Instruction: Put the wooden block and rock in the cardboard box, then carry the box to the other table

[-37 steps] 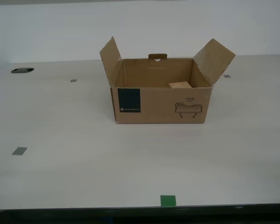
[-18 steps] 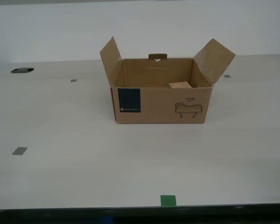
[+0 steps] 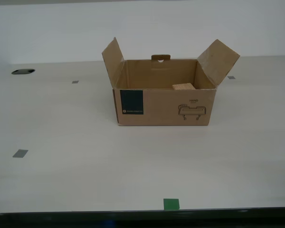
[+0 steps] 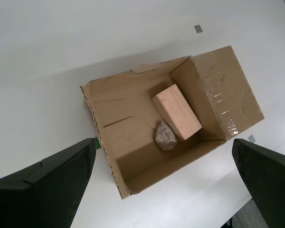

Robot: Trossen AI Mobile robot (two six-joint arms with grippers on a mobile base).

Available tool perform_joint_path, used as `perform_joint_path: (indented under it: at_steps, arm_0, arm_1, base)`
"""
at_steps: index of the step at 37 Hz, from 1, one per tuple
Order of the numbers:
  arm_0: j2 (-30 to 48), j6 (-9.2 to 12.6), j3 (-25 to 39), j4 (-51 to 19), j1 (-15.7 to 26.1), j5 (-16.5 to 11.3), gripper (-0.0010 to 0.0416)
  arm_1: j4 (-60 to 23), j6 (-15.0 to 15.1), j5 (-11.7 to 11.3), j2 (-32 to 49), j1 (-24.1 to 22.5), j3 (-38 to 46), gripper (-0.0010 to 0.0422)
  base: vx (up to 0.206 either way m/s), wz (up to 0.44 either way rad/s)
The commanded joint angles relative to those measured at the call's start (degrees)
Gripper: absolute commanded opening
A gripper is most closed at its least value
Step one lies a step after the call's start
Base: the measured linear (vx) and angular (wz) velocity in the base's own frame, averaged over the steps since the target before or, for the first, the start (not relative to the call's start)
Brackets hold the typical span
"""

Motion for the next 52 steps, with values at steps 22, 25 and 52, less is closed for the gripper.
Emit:
perform_joint_path:
  at_steps: [22,25,52]
  arm_0:
    - [0.0,-0.3,0.0,-1.1,-0.3,0.1,0.0392]
    - [0.0,-0.3,0.0,-1.0,-0.4,0.1,0.0391]
    - [15.0,-1.7,0.0,0.2,-0.4,-3.8,0.0391]
  arm_1:
    - [1.8,1.3,-1.8,0.0,5.1,-5.4,0.0394]
    - [2.7,1.3,-1.9,0.0,5.2,-7.3,0.0394]
    - [5.6,-0.6,-1.8,0.9,5.0,-11.3,0.0394]
  base:
    - [0.0,0.0]
    - [0.0,0.0]
    - [0.0,0.0]
